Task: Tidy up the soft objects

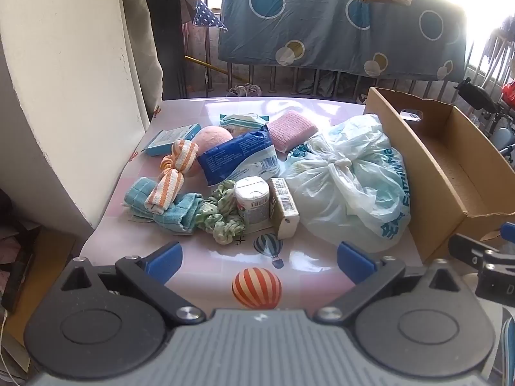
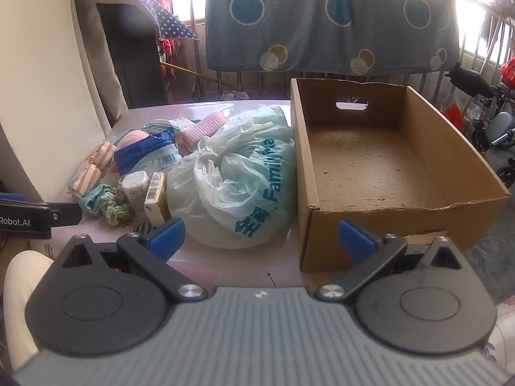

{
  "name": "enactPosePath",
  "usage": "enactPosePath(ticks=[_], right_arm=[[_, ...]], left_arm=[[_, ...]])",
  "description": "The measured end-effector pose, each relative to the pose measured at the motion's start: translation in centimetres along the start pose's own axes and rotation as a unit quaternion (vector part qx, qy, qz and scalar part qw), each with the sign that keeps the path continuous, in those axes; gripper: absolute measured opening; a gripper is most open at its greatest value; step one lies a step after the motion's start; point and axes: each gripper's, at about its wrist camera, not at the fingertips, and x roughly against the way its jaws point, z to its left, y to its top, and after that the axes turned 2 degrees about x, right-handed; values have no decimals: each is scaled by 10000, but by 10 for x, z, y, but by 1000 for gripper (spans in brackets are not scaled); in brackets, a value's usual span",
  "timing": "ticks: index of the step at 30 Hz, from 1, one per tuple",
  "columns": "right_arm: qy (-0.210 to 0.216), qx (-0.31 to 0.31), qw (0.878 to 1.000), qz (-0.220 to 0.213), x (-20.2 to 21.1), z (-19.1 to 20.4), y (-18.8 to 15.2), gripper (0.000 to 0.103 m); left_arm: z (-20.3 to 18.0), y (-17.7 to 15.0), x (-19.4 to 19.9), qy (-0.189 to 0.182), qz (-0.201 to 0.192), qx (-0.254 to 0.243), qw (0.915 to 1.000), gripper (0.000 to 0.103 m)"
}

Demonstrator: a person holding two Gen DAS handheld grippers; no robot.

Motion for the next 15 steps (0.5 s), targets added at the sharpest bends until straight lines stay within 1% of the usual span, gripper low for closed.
enactPosePath(ticks=[5,8,13,15], right_arm=[[-36,-5,10000,-10,2,-3,0,102],[-28,-15,10000,-1,-2,2,1,102],[-3,-54,10000,27,-5,5,2,102],[40,-52,10000,35,-1,0,4,102]], left_arm=[[7,-1,-3,32,-28,-12,10000,103],[8,-6,1,60,-76,14,10000,103],[5,-2,-3,94,18,-12,10000,103],[4,-2,-3,104,31,-20,9999,103]])
